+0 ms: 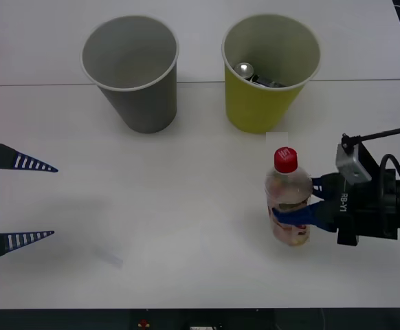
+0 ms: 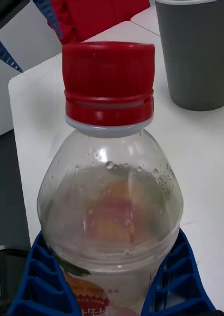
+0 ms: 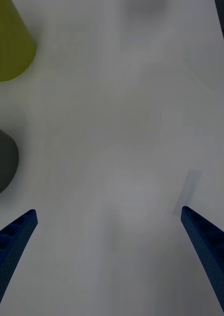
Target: Put the can into the green bin and the plastic bottle into the gray bin
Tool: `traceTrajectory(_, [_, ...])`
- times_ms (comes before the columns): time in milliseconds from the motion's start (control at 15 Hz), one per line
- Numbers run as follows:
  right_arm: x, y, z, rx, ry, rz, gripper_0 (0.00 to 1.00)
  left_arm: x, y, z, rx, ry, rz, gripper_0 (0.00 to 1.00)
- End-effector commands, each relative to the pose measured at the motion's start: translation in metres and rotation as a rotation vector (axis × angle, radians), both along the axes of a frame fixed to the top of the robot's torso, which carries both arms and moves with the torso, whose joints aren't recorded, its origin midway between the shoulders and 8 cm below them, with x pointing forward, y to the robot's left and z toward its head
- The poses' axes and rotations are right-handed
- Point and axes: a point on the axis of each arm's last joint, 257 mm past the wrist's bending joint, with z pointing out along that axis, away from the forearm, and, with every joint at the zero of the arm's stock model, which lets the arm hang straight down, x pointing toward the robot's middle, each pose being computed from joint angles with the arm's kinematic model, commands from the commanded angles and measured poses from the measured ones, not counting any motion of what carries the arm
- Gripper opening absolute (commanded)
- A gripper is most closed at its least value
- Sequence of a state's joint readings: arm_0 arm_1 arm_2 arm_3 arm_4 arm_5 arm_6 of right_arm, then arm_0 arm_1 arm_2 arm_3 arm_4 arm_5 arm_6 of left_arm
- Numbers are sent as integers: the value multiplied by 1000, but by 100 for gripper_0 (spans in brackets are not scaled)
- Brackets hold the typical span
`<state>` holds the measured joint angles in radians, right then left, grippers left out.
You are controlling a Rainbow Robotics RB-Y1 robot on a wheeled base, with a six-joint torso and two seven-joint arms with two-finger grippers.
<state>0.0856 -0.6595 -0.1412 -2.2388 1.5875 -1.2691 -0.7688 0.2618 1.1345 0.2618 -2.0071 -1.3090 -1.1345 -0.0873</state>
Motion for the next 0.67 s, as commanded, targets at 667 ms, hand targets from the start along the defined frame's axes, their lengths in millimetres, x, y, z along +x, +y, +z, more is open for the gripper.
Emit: traceTrajectory(667, [35,77,63,-98,-21,-100,0,0,0,0,0,0,0,100])
